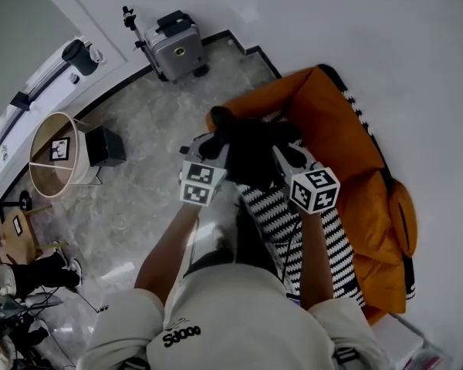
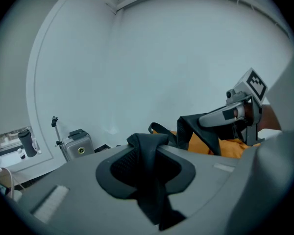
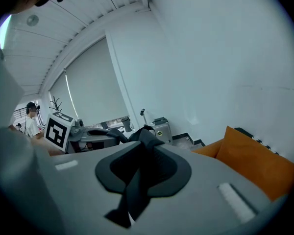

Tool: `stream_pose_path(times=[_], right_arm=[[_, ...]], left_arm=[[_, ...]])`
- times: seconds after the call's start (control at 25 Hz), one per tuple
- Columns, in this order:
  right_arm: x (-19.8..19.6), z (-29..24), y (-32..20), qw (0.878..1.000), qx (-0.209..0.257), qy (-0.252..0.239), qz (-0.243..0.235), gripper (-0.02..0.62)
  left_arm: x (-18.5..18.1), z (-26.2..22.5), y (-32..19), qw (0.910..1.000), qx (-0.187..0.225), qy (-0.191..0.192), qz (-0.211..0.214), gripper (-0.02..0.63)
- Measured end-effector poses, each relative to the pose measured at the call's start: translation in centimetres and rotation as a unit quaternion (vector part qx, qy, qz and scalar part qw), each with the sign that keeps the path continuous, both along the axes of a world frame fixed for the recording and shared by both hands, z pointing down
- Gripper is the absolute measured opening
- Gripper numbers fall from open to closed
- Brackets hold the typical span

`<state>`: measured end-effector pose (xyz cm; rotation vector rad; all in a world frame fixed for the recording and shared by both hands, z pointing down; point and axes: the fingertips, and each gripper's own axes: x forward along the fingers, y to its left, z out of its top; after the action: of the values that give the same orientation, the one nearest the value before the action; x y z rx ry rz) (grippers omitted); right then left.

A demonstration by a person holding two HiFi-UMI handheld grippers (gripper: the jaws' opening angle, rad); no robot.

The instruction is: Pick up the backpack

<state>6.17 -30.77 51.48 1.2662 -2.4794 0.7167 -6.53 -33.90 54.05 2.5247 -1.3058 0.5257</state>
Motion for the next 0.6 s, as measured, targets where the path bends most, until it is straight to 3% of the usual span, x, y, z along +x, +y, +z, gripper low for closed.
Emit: stream_pose_path(times=[0.32,0.6], right_arm=[[-4.3,-5.3,4.1,0.998,0.052,0.017,-0.035,0.048],[-5.5,-9.9,8.2,0.994,0.103,0.025,-0.025,0.048]], left_arm=[[-4.3,-4.8,4.1,0.9989,0.03,0.024,-0.025,0.075],[-5.4,-9.6,8.4,0.997,0.071,0.027,-0.018,0.075]])
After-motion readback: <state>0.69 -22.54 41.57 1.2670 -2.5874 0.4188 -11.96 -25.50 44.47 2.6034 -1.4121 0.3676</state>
